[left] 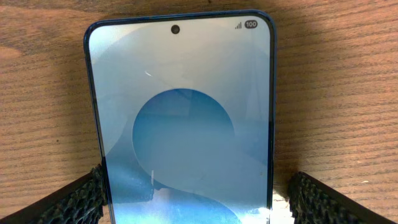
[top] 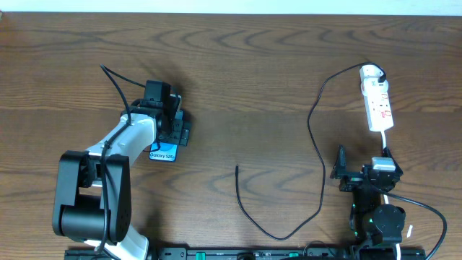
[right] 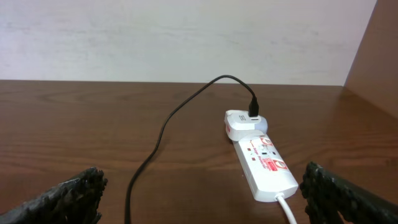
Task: Plug charger to phone and switch on socket
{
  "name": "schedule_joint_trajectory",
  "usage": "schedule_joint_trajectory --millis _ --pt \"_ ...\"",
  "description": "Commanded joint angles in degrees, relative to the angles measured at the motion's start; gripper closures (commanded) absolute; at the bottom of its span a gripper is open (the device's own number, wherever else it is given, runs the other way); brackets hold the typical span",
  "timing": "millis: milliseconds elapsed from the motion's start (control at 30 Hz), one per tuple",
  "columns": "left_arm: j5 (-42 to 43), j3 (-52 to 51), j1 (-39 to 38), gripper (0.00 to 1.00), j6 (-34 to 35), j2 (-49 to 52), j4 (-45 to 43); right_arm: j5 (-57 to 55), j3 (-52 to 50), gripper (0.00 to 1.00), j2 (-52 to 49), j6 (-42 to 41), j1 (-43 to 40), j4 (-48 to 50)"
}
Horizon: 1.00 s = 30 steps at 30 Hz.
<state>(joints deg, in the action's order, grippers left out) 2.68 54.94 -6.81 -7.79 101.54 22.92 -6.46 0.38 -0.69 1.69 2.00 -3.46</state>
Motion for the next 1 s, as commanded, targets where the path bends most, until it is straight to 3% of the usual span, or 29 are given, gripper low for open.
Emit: schedule_joint_trajectory --millis 0,967 --pt "-1.68 -2.01 0.04 0.09 -0.74 2.21 0.55 -0.48 -0.07 0.01 0.35 -0.81 -0.31 -0.2" --pt "-1.66 -2.01 0.04 0.14 -0.7 2.21 2.1 -0.48 -0.07 0.01 0.35 -0.81 -0.31 -0.17"
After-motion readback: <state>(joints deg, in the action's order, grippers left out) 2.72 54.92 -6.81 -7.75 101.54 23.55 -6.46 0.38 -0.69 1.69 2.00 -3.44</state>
